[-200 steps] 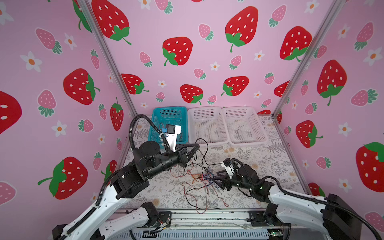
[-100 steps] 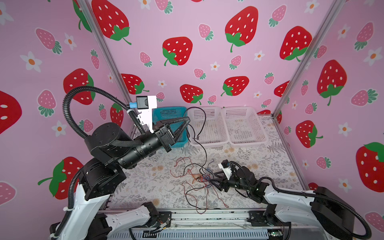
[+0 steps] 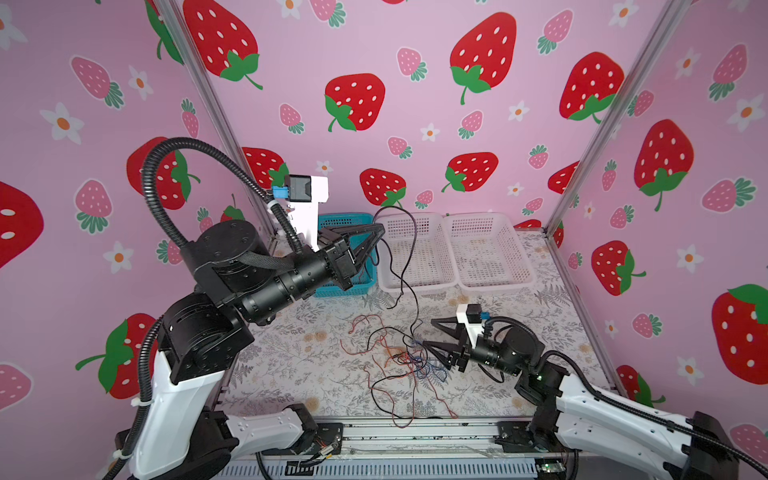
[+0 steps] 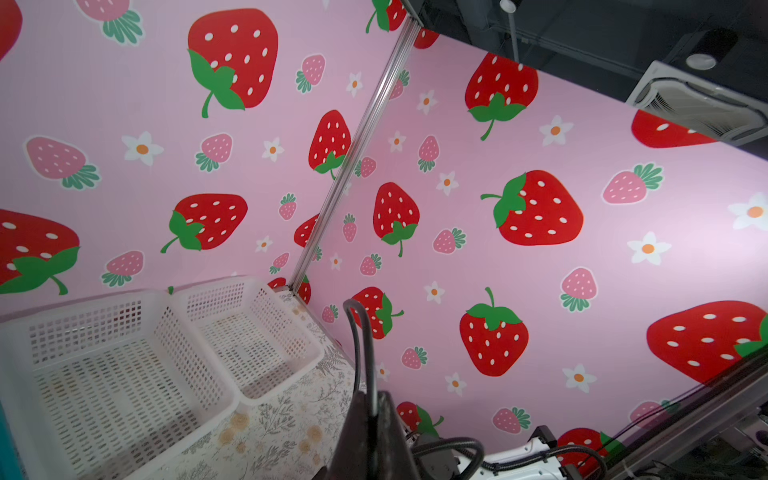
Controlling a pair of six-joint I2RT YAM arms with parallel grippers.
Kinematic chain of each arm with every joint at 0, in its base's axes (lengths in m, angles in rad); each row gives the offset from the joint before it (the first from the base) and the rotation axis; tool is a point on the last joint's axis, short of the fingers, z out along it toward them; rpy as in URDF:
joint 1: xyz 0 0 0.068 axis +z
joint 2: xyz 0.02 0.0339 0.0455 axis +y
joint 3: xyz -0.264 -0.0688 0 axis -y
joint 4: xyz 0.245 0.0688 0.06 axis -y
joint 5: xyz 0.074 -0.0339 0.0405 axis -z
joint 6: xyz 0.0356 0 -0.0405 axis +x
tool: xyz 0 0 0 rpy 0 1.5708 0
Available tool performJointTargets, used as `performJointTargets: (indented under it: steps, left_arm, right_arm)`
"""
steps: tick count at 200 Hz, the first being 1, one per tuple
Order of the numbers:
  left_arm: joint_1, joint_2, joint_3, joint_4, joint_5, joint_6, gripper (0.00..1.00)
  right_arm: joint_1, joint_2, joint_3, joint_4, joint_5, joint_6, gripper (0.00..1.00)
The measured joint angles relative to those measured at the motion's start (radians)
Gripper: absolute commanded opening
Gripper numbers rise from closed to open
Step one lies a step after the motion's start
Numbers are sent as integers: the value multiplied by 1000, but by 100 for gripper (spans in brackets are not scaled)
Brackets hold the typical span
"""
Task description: Untangle the cables
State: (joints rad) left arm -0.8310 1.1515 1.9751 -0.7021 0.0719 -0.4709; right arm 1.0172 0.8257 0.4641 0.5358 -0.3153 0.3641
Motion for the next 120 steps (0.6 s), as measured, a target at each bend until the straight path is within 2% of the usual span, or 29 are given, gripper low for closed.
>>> performJointTargets:
  steps: [37, 63, 98, 120]
  left_arm:
    - [7, -6, -80, -8, -12, 3, 0]
    - [12, -7, -113, -13, -13, 5, 0]
    - [28, -25, -153, -14, -20, 11, 0]
    - [36, -32, -167, -15, -21, 19, 0]
  right_arm:
    - [4, 87, 122, 50, -79, -19, 74]
    - [23, 164, 126, 54, -119, -18, 74]
    - [35, 156, 114, 70, -154, -18, 72]
    - [39, 125, 114, 46, -133, -30, 73]
